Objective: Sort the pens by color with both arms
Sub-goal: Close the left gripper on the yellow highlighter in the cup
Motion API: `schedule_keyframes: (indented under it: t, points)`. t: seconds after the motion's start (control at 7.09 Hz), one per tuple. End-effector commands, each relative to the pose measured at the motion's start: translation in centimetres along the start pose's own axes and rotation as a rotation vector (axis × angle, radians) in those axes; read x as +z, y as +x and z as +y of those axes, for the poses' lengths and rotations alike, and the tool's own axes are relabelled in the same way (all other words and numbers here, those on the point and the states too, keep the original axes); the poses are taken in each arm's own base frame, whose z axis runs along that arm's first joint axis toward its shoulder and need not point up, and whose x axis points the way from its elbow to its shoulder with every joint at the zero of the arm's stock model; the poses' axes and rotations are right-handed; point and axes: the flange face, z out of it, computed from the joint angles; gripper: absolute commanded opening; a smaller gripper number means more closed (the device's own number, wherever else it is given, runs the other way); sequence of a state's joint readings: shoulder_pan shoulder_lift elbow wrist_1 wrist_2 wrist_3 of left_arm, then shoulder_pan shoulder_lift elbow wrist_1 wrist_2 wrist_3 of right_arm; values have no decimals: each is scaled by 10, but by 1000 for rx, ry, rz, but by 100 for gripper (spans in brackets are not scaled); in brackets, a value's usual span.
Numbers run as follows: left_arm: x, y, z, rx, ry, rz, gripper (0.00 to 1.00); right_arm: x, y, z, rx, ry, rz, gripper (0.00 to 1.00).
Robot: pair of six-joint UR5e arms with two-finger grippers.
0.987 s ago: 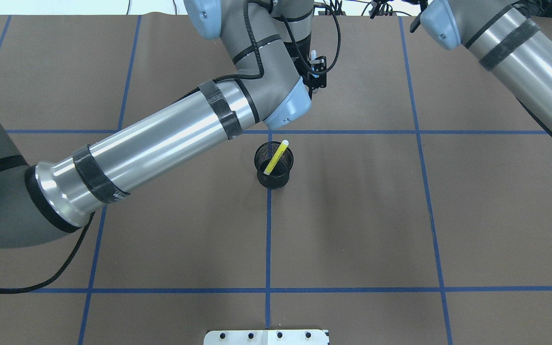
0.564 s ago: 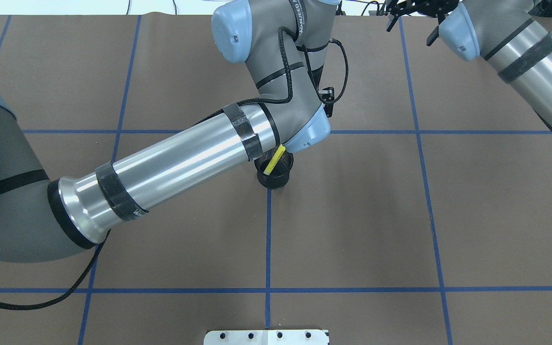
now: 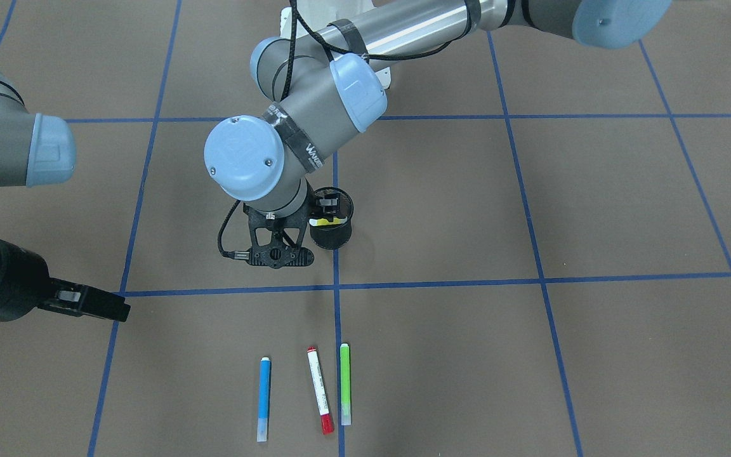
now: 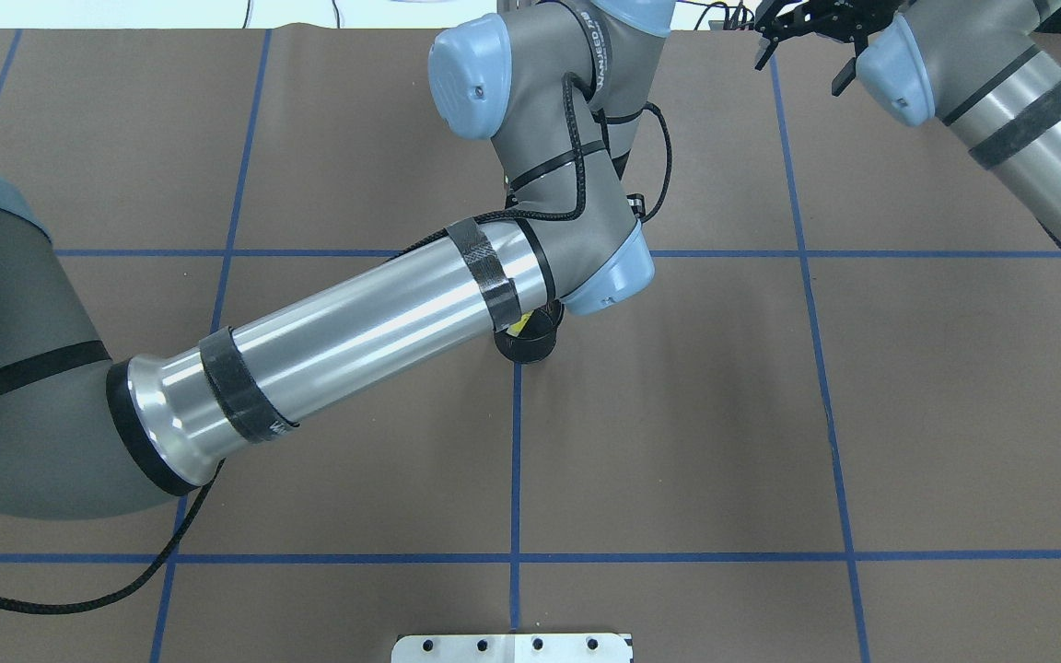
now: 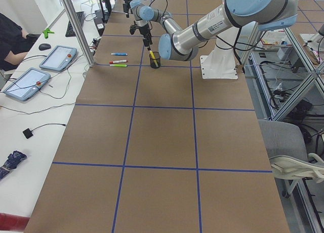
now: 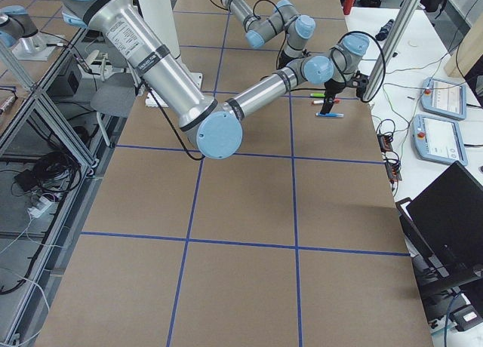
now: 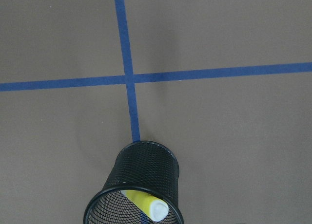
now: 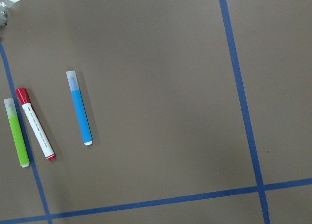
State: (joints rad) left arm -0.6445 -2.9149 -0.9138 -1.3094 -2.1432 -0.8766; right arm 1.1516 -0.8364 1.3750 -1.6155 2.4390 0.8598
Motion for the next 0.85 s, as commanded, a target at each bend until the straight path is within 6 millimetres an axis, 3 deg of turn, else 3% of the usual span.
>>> schedule_keyframes:
  t: [0.0,0.7]
  points:
    - [17,9,9,18,23,-43,68,1,-1,1,-7,-1,0,100]
    - [23,4,6,9,33,-58,45,6,3,2,-28,-5,4,100]
